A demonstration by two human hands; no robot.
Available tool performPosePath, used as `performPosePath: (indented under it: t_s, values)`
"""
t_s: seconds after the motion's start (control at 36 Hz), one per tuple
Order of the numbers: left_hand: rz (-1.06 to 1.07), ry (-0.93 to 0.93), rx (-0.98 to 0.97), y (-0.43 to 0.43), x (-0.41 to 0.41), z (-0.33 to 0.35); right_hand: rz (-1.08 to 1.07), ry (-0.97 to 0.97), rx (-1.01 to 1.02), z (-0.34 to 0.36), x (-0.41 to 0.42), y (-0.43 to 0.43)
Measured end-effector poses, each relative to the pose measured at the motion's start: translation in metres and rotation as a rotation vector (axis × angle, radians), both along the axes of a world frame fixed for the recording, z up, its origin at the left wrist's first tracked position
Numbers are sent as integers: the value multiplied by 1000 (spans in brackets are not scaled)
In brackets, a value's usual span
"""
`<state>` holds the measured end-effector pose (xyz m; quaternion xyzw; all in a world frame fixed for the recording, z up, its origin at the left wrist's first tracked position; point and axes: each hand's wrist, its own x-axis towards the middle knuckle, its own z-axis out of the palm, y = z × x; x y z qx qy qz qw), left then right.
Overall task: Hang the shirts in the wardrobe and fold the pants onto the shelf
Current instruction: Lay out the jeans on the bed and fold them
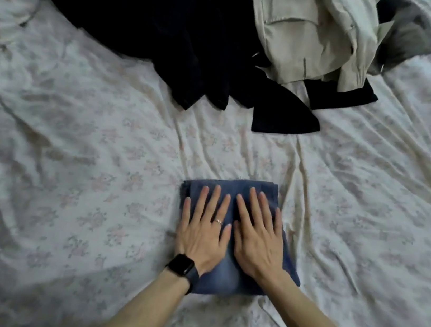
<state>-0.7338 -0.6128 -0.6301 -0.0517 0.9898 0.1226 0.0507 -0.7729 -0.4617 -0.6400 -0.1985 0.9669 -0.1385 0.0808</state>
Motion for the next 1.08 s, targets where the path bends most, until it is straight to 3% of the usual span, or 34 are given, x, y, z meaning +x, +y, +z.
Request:
performPosePath:
  t_s: [0.11, 0.42, 0.47, 0.67, 0.81, 0.94, 1.0, 1.08]
  values:
    - [-30, -183, -83, -4, -5, -24, 8, -123, 114, -26, -4, 2]
    - [-29, -108, -91, -11, 2, -65, -167, -183, 39, -64, -10, 21]
    - [-41, -119, -92, -11, 3, -66, -204, -227, 7, -63, -12, 31]
    - [-82, -209, -139, -10, -12, -29, -238, -184, 197, -12, -3, 31]
    - [-211, -98, -118, -23, -57, 4, -668, -199, -200, 43, 75, 29]
    - [-136, -549, 138, -17, -120, 15, -1418, -729, -691, 47, 125, 27]
    - [-86, -631, 243, -15, -135, 13, -1479, -879, -808, 42, 132, 23]
    - [-44, -689, 212, -19, -149, 11, -1430, -931, -968, 31, 125, 14]
